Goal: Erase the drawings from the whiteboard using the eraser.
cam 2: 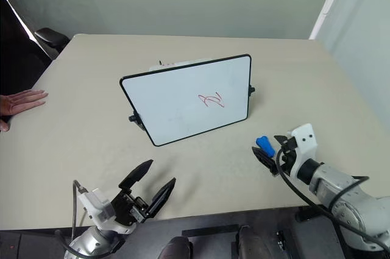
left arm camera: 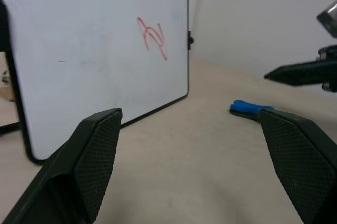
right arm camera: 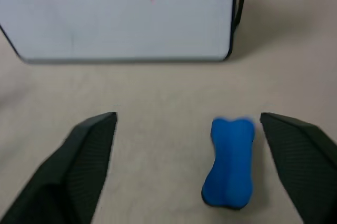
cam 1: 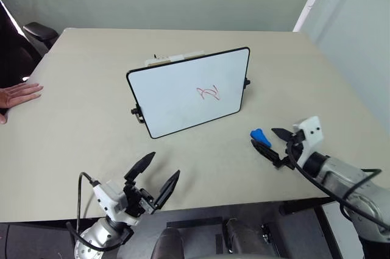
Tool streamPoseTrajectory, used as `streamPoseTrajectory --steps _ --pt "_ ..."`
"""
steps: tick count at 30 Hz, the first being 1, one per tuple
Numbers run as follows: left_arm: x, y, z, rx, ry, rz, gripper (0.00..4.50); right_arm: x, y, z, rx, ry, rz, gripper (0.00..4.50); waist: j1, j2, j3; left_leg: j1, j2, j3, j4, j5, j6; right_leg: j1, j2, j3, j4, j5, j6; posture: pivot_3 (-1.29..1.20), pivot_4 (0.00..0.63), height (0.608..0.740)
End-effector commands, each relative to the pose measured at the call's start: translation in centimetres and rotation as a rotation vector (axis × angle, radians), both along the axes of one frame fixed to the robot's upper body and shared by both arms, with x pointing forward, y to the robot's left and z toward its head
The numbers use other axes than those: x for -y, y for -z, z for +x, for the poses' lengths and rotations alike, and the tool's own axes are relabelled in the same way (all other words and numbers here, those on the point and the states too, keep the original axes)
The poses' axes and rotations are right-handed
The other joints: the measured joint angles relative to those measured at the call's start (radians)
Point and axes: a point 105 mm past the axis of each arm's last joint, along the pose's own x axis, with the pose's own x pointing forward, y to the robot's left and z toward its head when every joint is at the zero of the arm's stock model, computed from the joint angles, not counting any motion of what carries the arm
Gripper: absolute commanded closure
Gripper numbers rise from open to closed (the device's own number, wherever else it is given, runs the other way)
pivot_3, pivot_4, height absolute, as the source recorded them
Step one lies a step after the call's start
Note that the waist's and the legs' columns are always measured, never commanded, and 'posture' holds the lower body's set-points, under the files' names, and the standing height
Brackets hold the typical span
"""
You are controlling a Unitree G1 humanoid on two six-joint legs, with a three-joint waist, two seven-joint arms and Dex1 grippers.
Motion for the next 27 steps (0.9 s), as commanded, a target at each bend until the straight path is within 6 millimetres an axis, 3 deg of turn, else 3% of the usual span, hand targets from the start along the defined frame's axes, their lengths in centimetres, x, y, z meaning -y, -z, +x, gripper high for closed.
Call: streamPoseTrajectory --steps 1,9,15,25,27 --pt "-0.7 -0.6 0.1 0.022 -0.015 -0.006 0.0 0.6 -0.1 1.1 -0.014 -0.011 -0.044 0.02 0.001 0.0 0.0 0.0 0.0 0.0 0.0 0.0 0.0 0.0 0.0 0.0 0.0 0.0 0.0 0.0 0.15 0.74" --pt "-1.5 -0.5 0.4 0.023 -0.028 -0.004 0.0 1.8 0.5 3.5 -0.061 -0.02 -0.172 0.02 0.002 0.0 0.0 0.0 0.0 0.0 0.001 -0.001 0.002 0.0 0.0 0.0 0.0 0.0 0.001 0.0 0.15 0.74" --pt "-1.8 -0.5 0.6 0.022 -0.038 -0.004 0.0 2.3 1.8 4.2 -0.16 -0.027 -0.232 0.02 0.005 0.0 0.0 0.0 0.0 0.0 0.001 -0.001 0.002 0.0 0.0 0.0 0.0 0.0 0.004 0.0 0.15 0.74" --pt "-2.0 -0.4 0.6 0.019 -0.046 -0.004 0.0 1.2 1.6 4.8 -0.2 -0.054 -0.237 0.02 0.005 0.0 0.0 0.001 0.0 0.0 0.001 -0.001 0.002 0.001 0.0 0.0 0.0 0.002 0.008 0.0 0.15 0.74" --pt "-1.9 -0.4 0.6 0.019 -0.044 -0.004 0.0 1.2 1.7 4.9 -0.202 -0.051 -0.253 0.4 0.005 0.0 0.0 0.001 0.0 0.0 0.001 -0.001 0.002 0.001 0.0 0.0 0.0 0.002 0.008 0.0 0.15 0.74"
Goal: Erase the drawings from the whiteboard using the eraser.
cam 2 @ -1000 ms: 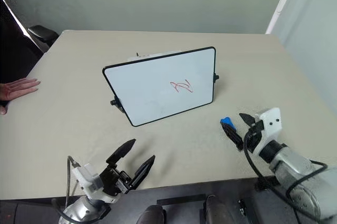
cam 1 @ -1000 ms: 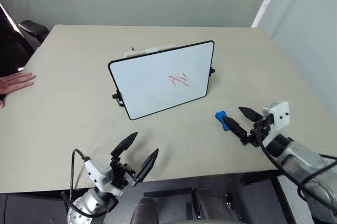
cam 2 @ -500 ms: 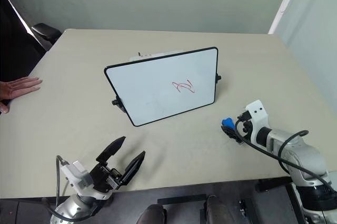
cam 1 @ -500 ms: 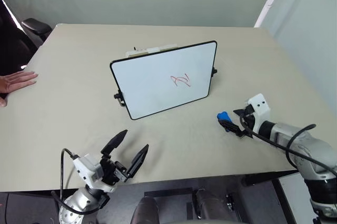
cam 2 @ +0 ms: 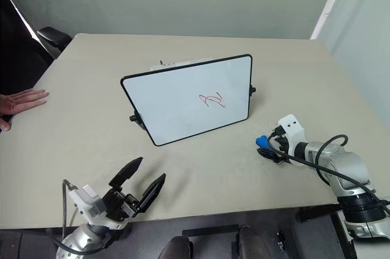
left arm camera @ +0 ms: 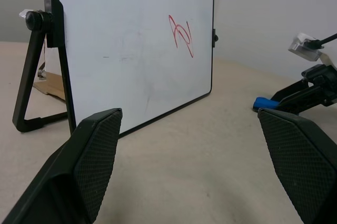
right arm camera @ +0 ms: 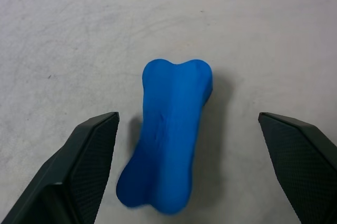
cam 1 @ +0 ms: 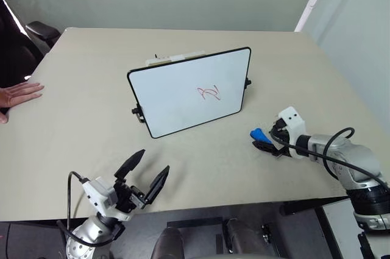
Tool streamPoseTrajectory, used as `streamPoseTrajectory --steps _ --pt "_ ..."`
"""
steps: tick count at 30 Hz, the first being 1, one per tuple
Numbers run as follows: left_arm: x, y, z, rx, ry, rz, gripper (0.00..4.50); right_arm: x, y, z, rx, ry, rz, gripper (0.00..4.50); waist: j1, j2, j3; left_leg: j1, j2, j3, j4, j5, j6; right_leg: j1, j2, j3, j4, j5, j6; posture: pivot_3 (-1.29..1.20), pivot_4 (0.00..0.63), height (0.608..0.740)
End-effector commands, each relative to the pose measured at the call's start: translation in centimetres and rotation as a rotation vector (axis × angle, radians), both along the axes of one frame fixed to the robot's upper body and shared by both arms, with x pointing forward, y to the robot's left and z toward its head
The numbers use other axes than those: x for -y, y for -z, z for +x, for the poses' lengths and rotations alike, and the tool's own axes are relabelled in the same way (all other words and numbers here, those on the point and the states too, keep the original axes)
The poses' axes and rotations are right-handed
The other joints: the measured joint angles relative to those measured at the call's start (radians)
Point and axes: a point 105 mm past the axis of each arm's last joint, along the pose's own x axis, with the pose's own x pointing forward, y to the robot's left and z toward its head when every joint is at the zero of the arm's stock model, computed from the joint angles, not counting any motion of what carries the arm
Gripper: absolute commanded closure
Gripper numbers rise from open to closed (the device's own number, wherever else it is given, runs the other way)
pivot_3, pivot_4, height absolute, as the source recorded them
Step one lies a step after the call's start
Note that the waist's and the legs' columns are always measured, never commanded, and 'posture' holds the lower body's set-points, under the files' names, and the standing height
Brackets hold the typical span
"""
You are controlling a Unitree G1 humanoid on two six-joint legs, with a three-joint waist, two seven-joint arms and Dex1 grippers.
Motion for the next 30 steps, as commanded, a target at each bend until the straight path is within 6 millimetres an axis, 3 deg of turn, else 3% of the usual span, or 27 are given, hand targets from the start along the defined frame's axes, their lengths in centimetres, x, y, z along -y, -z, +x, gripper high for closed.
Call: streamPoseTrajectory --steps 1,10,14,21,30 --pt "-0.1 -0.4 -0.1 0.019 -0.001 -0.005 0.0 -0.3 -0.6 0.2 0.019 -0.019 -0.018 0.62 0.0 0.0 0.0 0.0 0.0 0.0 0.0 0.0 0.0 0.0 0.0 0.0 0.0 0.0 0.0 0.0 0.15 0.74" --pt "0.3 -0.4 -0.2 0.02 0.012 -0.008 0.0 -1.7 -2.2 -0.5 0.086 -0.099 -0.035 3.68 0.0 0.0 0.0 0.0 0.0 0.0 0.0 0.0 0.0 0.0 0.0 0.0 0.0 0.0 0.0 0.0 0.15 0.74" --pt "0.6 -0.3 -0.3 0.02 0.018 -0.007 0.0 -3.3 -4.7 -0.4 0.184 -0.153 -0.031 3.68 0.0 0.0 0.0 0.0 0.0 0.0 0.0 0.0 0.0 0.0 0.0 0.0 0.0 0.0 0.0 0.0 0.15 0.74" --pt "0.8 -0.4 -0.3 0.023 0.022 -0.004 0.0 -8.0 -12.1 1.2 0.465 -0.173 0.107 3.68 -0.008 0.0 0.0 0.002 0.0 0.0 0.0 0.0 0.001 -0.001 0.001 0.0 0.001 0.001 0.001 0.0 0.15 0.74" --pt "0.6 -0.4 -0.2 0.025 0.017 -0.001 0.0 -11.1 -13.6 2.9 0.538 -0.12 0.137 3.68 0.001 0.0 0.0 -0.001 0.0 -0.003 -0.001 0.0 0.001 -0.004 0.0 0.0 0.001 0.001 0.002 0.0 0.15 0.74"
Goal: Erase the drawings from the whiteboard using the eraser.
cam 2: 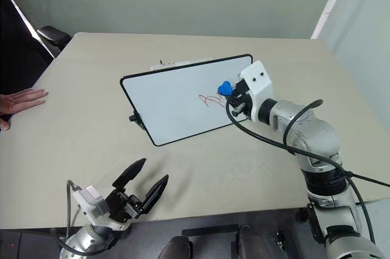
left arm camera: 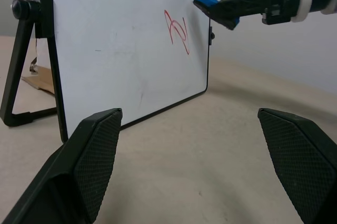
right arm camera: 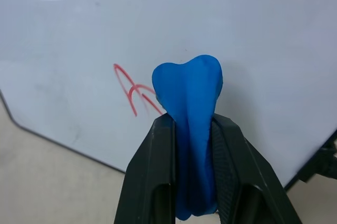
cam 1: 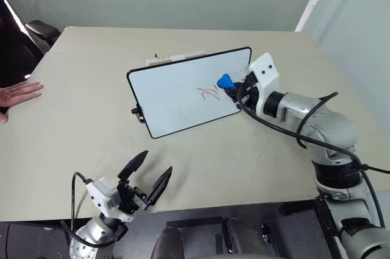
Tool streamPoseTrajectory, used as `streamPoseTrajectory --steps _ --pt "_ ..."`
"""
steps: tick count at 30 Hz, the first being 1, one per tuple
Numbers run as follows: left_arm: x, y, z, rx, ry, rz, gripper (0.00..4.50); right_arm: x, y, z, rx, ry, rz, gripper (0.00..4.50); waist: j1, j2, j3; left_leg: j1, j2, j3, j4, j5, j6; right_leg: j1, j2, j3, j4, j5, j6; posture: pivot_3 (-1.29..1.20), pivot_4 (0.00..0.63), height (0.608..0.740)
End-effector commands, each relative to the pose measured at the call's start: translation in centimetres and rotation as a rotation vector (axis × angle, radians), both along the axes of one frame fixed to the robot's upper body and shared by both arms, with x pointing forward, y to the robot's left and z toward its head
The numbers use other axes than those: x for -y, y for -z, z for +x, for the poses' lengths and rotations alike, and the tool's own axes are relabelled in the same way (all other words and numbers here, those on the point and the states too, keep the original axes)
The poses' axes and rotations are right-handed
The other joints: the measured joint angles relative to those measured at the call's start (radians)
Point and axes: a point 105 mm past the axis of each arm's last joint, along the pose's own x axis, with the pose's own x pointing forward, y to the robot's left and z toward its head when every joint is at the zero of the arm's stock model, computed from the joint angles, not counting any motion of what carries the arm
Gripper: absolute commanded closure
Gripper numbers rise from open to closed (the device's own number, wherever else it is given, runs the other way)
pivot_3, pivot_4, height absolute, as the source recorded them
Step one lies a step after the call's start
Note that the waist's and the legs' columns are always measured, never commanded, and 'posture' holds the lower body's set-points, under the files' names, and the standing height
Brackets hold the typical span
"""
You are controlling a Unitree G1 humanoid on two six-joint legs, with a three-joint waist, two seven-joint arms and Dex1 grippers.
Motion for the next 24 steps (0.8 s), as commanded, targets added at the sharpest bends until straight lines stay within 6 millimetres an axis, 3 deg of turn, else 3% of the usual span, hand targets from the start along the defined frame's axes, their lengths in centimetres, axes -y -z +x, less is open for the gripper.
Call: streamPoseTrajectory --steps 1,4,11,20,24 --pt "0.0 -0.7 -0.1 0.031 0.003 0.011 0.0 -0.8 -1.9 0.2 0.081 0.005 0.018 3.68 0.0 0.0 0.0 0.0 0.0 0.0 0.0 0.0 0.0 0.0 0.0 0.0 0.0 0.0 0.001 0.0 0.15 0.74" --pt "0.0 -0.7 0.0 0.032 0.0 0.012 0.0 -1.7 -1.6 0.2 0.076 -0.014 0.023 3.68 -0.001 0.0 0.0 0.0 0.0 -0.001 0.0 0.0 0.0 -0.001 0.0 0.0 0.0 0.001 0.003 0.0 0.15 0.74" --pt "-0.2 -0.7 0.1 0.034 -0.006 0.015 0.0 -2.6 2.0 1.2 -0.008 -0.005 -0.013 3.68 -0.004 0.0 0.0 0.001 0.0 -0.001 0.0 0.0 0.0 0.0 0.0 0.0 0.001 0.002 0.004 0.0 0.15 0.74" --pt "-0.4 -0.9 -0.1 0.04 -0.015 0.016 0.0 -1.9 6.6 1.3 -0.126 0.017 -0.1 3.68 -0.007 0.0 0.0 0.002 0.0 -0.002 0.001 0.001 -0.001 -0.001 0.001 0.0 0.007 0.002 0.003 0.0 0.15 0.74" --pt "-0.6 -0.9 0.0 0.039 -0.02 0.013 0.0 -1.8 5.8 1.4 -0.095 0.022 -0.084 3.68 -0.007 0.0 0.0 0.002 0.0 -0.001 0.001 0.001 -0.001 -0.002 0.001 0.0 0.007 0.002 0.003 0.0 0.15 0.74"
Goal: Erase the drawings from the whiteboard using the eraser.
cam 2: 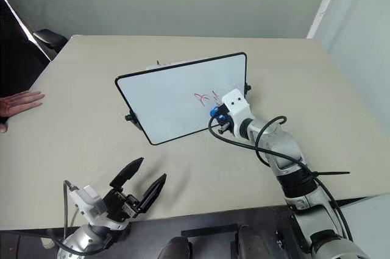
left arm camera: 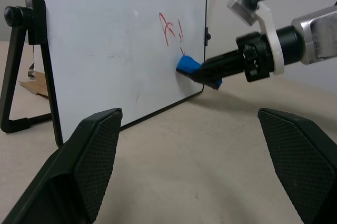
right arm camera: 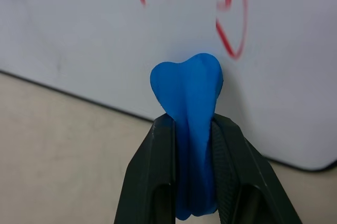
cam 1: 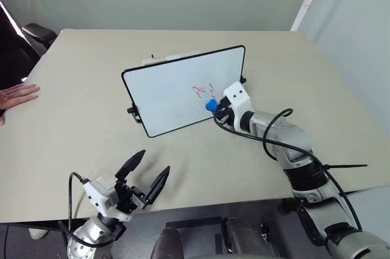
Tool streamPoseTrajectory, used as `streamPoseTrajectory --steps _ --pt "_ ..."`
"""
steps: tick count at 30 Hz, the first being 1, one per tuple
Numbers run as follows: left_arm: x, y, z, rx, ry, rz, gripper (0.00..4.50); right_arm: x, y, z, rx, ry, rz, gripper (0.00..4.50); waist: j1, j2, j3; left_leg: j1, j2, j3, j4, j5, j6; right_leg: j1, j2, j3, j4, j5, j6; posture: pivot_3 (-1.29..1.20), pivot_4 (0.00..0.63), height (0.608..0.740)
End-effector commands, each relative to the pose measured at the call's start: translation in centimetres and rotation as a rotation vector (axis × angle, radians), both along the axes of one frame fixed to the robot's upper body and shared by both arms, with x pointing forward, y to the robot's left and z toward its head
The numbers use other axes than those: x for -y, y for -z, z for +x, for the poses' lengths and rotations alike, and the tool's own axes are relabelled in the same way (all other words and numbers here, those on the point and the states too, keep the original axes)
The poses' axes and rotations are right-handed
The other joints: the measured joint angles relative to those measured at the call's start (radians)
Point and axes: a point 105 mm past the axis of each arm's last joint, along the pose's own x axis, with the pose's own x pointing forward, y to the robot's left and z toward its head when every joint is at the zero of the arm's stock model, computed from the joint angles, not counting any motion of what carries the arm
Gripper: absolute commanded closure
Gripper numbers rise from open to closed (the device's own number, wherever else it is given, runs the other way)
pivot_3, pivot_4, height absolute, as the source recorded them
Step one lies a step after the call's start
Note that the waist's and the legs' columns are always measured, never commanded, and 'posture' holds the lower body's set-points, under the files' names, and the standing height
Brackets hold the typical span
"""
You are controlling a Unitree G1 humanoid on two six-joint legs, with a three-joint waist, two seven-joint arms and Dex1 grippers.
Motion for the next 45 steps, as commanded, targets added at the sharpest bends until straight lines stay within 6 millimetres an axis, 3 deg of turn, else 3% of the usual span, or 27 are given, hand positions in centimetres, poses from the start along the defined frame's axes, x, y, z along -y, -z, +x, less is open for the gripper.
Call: streamPoseTrajectory --steps 1,7,13,16,23,27,33,40,42,45 --pt "-0.2 -0.8 -0.1 0.034 -0.003 0.005 0.0 -0.1 -2.8 0.4 0.098 -0.006 0.033 3.68 0.0 0.0 0.0 0.0 0.0 0.0 0.0 0.0 0.0 -0.001 0.0 0.0 0.0 0.0 0.0 0.0 0.15 0.74" --pt "-0.2 -0.9 -0.1 0.036 -0.003 0.002 0.0 0.6 -7.5 2.1 0.226 0.063 0.106 3.68 -0.008 0.0 0.0 -0.002 0.0 0.0 0.0 0.001 -0.001 -0.003 0.0 0.0 0.001 0.0 0.0 0.0 0.15 0.74" --pt "-0.4 -0.9 0.0 0.035 -0.006 0.0 0.0 0.9 -10.0 2.2 0.292 0.084 0.146 3.68 -0.011 0.001 0.0 0.0 0.0 0.0 -0.001 0.001 -0.001 -0.004 0.002 0.0 0.006 0.002 -0.003 0.0 0.15 0.74" --pt "-0.4 -0.9 0.0 0.035 -0.005 0.0 0.0 0.6 -9.9 2.0 0.288 0.073 0.147 3.68 -0.011 0.002 0.001 0.0 0.0 0.0 0.0 0.002 -0.001 -0.004 0.002 0.0 0.006 0.004 -0.006 0.0 0.15 0.74" --pt "-0.4 -1.0 -0.2 0.036 -0.002 -0.002 0.0 -1.2 -6.2 0.3 0.188 -0.031 0.095 3.68 -0.012 0.002 0.001 0.0 0.0 0.0 -0.001 0.002 -0.001 -0.006 0.002 0.0 0.006 0.004 -0.008 0.0 0.15 0.74" --pt "-0.4 -1.0 -0.3 0.036 -0.003 -0.003 0.0 -1.8 -5.5 -0.2 0.168 -0.056 0.09 3.68 -0.011 0.002 0.001 -0.002 0.0 -0.001 -0.001 0.003 -0.002 -0.007 0.002 0.0 0.006 0.003 -0.008 0.0 0.15 0.74" --pt "-0.4 -1.0 -0.3 0.035 -0.004 0.0 0.0 -2.9 -6.1 -0.9 0.179 -0.117 0.093 3.68 -0.011 0.002 0.001 -0.003 0.0 -0.001 -0.001 0.004 -0.004 -0.007 0.002 0.0 0.005 0.002 -0.009 0.0 0.15 0.74" --pt "-0.5 -0.8 -0.2 0.032 -0.006 0.0 0.0 -0.5 -10.9 1.8 0.306 0.056 0.207 3.68 -0.012 0.002 0.001 -0.003 0.0 -0.001 -0.001 0.004 -0.004 -0.009 0.002 0.001 0.006 0.002 -0.009 0.0 0.15 0.74" --pt "-0.5 -0.8 -0.2 0.032 -0.006 -0.001 0.0 -0.4 -10.9 1.8 0.308 0.054 0.204 3.68 -0.011 0.002 0.001 -0.003 0.0 -0.001 -0.002 0.004 -0.004 -0.009 0.002 0.001 0.006 0.003 -0.01 0.0 0.15 0.74" --pt "-0.4 -0.8 -0.3 0.031 -0.003 -0.002 0.0 -0.9 -9.2 1.1 0.264 0.013 0.161 3.68 -0.011 0.002 0.001 -0.003 0.0 -0.001 -0.002 0.004 -0.004 -0.009 0.002 0.001 0.006 0.002 -0.01 0.0 0.15 0.74"
